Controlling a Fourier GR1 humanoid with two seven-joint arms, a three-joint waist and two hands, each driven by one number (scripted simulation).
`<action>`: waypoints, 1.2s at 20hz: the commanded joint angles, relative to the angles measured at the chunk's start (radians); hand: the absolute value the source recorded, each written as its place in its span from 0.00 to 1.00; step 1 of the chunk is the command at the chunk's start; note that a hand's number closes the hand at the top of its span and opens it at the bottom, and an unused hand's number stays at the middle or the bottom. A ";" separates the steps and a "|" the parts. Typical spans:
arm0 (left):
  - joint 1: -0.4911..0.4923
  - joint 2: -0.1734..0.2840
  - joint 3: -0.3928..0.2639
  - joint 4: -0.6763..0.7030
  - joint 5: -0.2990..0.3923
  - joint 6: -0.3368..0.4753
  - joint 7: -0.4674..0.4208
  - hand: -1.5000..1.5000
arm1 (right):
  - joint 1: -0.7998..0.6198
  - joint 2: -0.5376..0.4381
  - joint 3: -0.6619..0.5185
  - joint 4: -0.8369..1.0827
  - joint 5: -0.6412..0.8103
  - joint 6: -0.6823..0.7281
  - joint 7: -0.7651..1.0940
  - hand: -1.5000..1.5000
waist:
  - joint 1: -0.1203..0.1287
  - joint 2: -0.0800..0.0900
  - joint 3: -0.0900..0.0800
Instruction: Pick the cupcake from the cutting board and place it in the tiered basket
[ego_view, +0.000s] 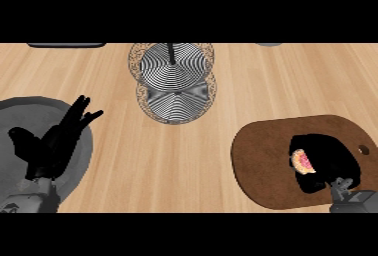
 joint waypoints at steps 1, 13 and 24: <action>0.011 -0.001 0.039 0.015 0.010 -0.038 -0.025 0.50 | -0.004 0.021 0.021 -0.015 0.074 0.017 -0.025 1.00 | -0.001 0.003 0.005; -0.004 -0.019 0.033 0.026 -0.010 -0.030 -0.015 0.50 | -0.159 -0.104 -0.226 0.286 0.079 -0.383 -0.482 1.00 | 0.000 0.006 0.005; 0.097 -0.009 0.042 -0.068 0.025 -0.072 0.000 0.50 | -0.218 0.054 -0.368 -0.084 -0.252 -0.375 -0.465 1.00 | 0.000 -0.002 0.004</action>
